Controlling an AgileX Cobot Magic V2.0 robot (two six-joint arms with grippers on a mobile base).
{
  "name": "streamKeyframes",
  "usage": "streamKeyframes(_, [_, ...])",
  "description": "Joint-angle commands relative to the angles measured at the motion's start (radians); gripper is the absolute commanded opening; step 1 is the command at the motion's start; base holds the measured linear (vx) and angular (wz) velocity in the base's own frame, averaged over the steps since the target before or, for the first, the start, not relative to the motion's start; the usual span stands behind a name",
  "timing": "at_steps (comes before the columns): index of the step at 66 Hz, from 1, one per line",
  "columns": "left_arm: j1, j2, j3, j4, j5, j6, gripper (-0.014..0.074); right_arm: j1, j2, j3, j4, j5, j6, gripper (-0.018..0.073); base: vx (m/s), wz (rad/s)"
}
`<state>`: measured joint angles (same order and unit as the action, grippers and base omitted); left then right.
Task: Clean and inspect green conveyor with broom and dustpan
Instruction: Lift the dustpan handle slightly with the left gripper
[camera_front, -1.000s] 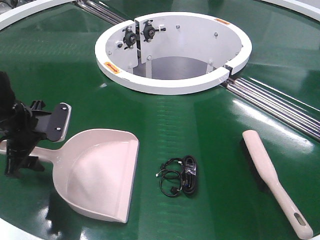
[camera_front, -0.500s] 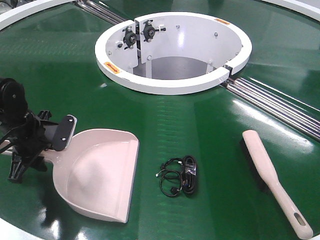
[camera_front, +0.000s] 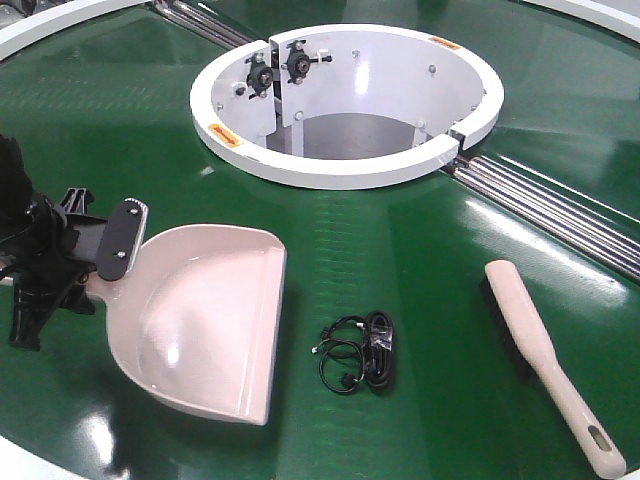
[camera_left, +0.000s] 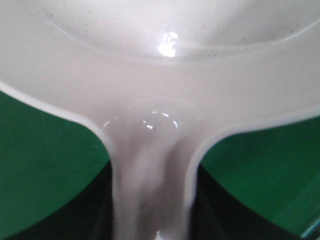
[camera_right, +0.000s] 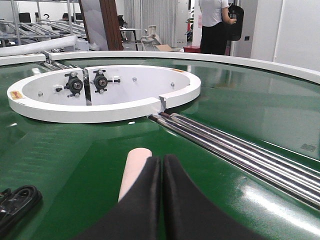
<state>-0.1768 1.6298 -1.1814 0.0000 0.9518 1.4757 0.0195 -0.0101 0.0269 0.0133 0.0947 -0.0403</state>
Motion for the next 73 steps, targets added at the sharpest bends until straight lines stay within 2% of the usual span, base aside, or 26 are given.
streamKeyframes(1, [-0.029,-0.045,-0.04,-0.022,0.021,-0.086,-0.0008,-0.004,-0.018,0.022,-0.002,-0.075,-0.006,-0.001,0.0,0.0])
streamKeyframes(11, [-0.066,-0.018,-0.097,0.0,0.104,-0.118,-0.0008,-0.004,-0.018,0.022,-0.002,-0.075,-0.006,-0.001,0.0,0.0])
streamKeyframes(22, [-0.105,0.014,-0.136,0.041,0.11,-0.124,-0.0008,-0.003,-0.018,0.022,-0.002,-0.075,-0.006,-0.001,0.0,0.0])
streamKeyframes(37, [-0.144,0.088,-0.144,0.181,0.111,-0.264,-0.0008,-0.003,-0.018,0.022,-0.002,-0.075,-0.006,-0.001,0.0,0.0])
streamKeyframes(43, [-0.148,0.104,-0.144,0.183,0.099,-0.294,-0.0008,-0.003,-0.018,0.022,-0.002,-0.075,-0.006,-0.001,0.0,0.0])
streamKeyframes(73, [-0.149,0.124,-0.144,0.18,0.098,-0.293,-0.0008,-0.003,-0.018,0.022,-0.002,-0.075,-0.006,-0.001,0.0,0.0])
